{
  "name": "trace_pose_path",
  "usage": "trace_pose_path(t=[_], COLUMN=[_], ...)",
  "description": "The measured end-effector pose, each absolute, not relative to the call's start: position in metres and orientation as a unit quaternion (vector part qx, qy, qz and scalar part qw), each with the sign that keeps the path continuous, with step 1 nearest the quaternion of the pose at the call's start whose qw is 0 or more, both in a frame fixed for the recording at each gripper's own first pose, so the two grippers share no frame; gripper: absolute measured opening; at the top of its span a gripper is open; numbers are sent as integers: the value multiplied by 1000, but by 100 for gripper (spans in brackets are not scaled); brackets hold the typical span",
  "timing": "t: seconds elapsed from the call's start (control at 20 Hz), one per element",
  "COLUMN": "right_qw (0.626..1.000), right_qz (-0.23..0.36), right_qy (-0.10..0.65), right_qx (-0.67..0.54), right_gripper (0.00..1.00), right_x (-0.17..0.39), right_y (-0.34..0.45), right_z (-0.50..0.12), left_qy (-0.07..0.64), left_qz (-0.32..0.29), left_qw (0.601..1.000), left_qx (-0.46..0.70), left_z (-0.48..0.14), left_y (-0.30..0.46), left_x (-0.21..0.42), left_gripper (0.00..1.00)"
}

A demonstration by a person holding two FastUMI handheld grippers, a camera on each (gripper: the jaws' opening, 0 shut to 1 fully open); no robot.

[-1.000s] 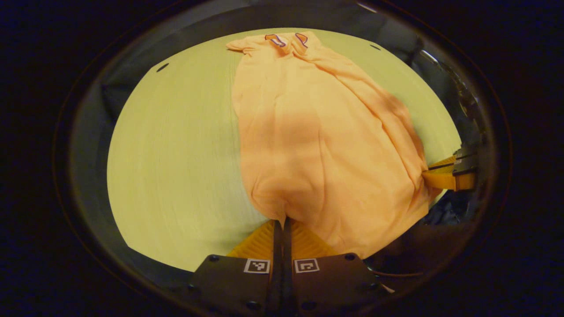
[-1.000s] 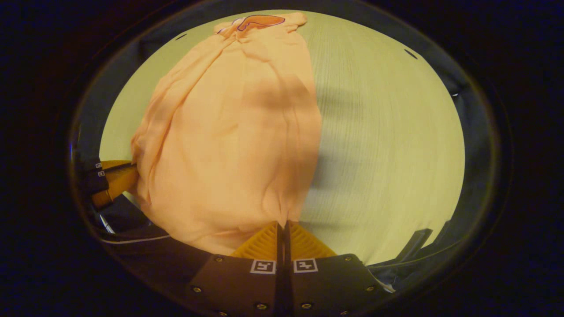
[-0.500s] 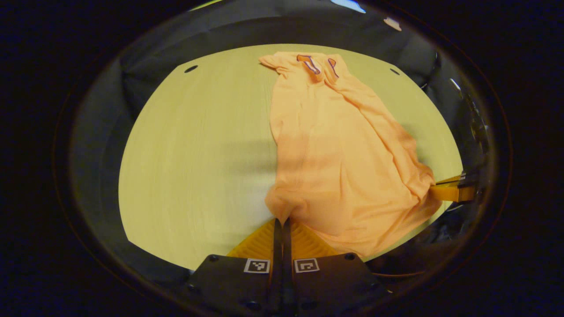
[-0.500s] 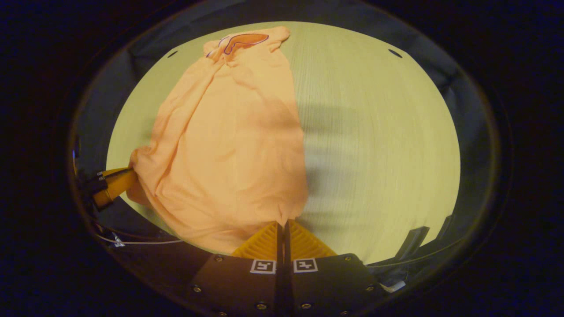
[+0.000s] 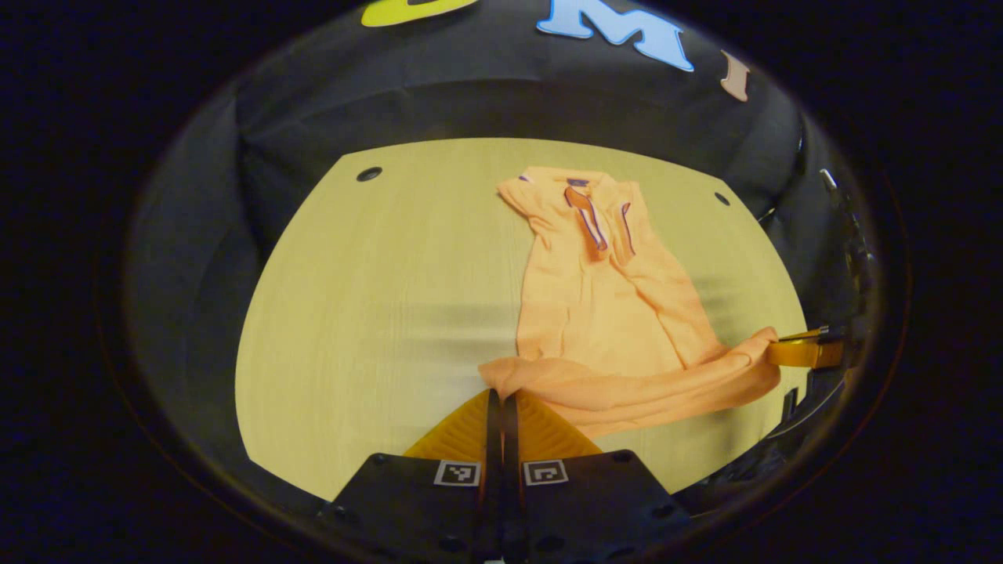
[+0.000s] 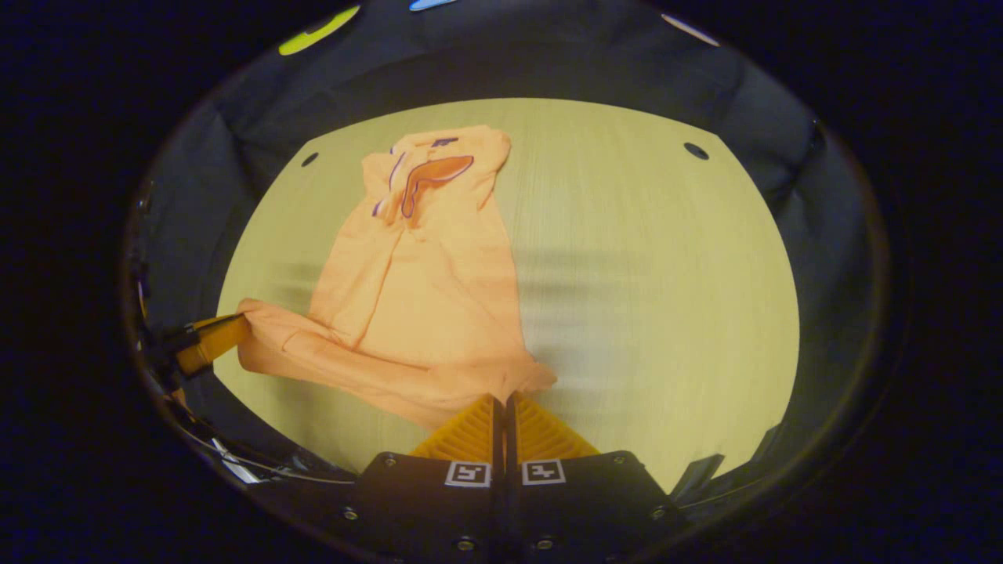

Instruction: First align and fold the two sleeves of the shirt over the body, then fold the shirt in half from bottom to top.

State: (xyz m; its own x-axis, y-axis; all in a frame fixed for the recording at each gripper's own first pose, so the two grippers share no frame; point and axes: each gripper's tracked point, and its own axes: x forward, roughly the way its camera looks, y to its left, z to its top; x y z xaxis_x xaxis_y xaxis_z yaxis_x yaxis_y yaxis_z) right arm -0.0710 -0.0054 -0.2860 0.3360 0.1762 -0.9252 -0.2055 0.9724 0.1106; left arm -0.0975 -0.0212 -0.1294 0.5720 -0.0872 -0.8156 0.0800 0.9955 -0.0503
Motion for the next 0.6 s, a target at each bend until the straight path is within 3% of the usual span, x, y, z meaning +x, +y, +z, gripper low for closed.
trace_pose_path(t=[0.1,0.15,0.3,0.6], right_qw=[827,832,845,870], right_qz=[120,121,125,127], right_qy=[549,541,519,477], right_qx=[-13,-13,-10,7], right_gripper=[0,0,0,0], right_x=[-45,-31,9,100], right_y=[-2,0,6,21], right_z=[-273,-268,-249,-234], left_qy=[450,446,427,377], left_qz=[-46,-45,-40,-32], left_qw=[892,894,903,924], left_qx=[-8,-13,-25,-51], left_z=[-105,-162,-92,-54], left_y=[-15,-25,-14,-9], left_x=[-79,-33,-15,84], left_gripper=[6,6,7,6])
